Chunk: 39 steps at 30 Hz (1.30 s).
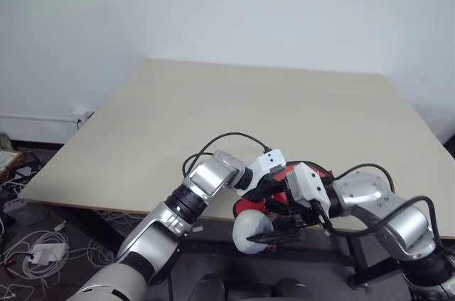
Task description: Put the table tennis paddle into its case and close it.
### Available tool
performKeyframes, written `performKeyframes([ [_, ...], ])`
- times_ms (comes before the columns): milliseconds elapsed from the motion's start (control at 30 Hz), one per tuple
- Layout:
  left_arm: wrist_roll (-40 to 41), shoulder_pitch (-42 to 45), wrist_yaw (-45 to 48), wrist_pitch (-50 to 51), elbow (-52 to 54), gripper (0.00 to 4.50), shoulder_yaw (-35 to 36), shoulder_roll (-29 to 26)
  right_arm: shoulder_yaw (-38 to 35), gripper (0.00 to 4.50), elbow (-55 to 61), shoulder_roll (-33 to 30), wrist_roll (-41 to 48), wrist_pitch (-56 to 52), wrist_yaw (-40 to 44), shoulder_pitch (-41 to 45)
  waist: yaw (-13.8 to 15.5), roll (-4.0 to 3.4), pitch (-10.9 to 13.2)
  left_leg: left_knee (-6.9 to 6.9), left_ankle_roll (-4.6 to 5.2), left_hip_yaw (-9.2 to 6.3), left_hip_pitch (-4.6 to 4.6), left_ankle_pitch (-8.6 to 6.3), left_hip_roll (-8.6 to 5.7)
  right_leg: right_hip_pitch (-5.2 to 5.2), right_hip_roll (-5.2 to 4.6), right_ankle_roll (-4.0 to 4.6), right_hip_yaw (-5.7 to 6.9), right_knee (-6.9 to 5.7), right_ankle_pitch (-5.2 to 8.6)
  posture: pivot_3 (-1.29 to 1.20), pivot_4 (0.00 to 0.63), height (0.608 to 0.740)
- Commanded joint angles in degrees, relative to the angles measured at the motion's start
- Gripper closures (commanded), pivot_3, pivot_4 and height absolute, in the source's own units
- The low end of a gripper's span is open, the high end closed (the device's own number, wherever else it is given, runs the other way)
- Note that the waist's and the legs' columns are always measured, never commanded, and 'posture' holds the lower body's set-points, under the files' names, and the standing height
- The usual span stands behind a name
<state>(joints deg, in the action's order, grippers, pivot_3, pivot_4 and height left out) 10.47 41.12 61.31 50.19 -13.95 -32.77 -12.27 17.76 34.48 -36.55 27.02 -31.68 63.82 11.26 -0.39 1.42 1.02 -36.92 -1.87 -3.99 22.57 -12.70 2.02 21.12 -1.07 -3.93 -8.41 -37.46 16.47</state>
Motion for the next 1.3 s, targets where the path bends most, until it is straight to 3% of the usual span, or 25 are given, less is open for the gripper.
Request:
performKeyframes([
  [33, -2.33, -2.28, -1.19, 1.41, -6.48, 0.0, -3.52, 0.64, -3.68, 0.03, 3.1, -1.75, 0.6, 1.69, -1.69, -1.61, -0.01, 0.0, 0.0, 0.0, 0.0, 0.0, 0.0, 0.0, 0.0, 0.0, 0.0, 0.0, -0.01, 0.0, 0.0, 0.0, 0.0, 0.74],
  [400, -2.24, -0.68, -3.19, -0.55, -11.24, 0.0, 2.32, 2.18, -17.32, 0.03, 2.59, -2.39, 2.2, -5.63, -16.96, -6.75, 0.25, 0.04, 0.04, -0.01, -0.02, 0.02, 0.02, -0.01, -0.01, 0.01, -0.05, 0.0, -0.01, 0.12, 0.0, 0.0, 0.0, 0.74],
  [667, -0.26, 1.77, -1.31, -3.02, -14.93, 0.0, 8.64, 1.57, -29.13, 0.03, -1.47, 3.63, 1.92, -15.62, -35.13, -5.62, -1.32, 0.03, 0.27, 0.18, -0.01, 0.04, 0.05, -0.01, 0.01, 0.18, -0.04, 0.0, -0.03, 0.1, 0.0, 0.0, 0.0, 0.74],
  [833, 2.36, 3.28, 2.08, -2.68, -14.19, 0.0, 11.91, -0.29, -30.9, 0.03, -2.61, 4.72, 2.51, -20.29, -39.24, -6.52, -2.63, -0.18, 0.6, 0.53, 0.24, 0.08, 0.07, 0.15, 0.02, 0.33, 0.0, -0.01, -0.13, 0.1, 0.0, 0.0, 0.0, 0.74],
  [1067, 4.56, 5.04, 10.43, -4.66, -12.02, 0.0, 13.1, -7.15, -27.2, 0.03, -7.54, 4.44, 3.03, -28.28, -39.44, -7.6, -2.76, -0.59, 1.56, 0.76, 0.27, 0.13, 0.18, 0.17, 0.06, 0.51, 0.13, -0.01, -0.29, 0.03, -0.01, 0.0, 0.0, 0.74],
  [1300, 3.65, 5.16, 11.87, -6.86, -11.79, 0.0, 13.05, -9.1, -27.92, 0.03, -10.64, 8.75, 3.56, -30.91, -42.18, -6.26, -2.57, -0.51, 1.71, 0.57, 0.31, 0.1, 1.07, 0.2, 0.03, 1.23, 0.13, -0.18, -0.28, -0.08, -0.1, 0.0, 0.0, 0.74],
])
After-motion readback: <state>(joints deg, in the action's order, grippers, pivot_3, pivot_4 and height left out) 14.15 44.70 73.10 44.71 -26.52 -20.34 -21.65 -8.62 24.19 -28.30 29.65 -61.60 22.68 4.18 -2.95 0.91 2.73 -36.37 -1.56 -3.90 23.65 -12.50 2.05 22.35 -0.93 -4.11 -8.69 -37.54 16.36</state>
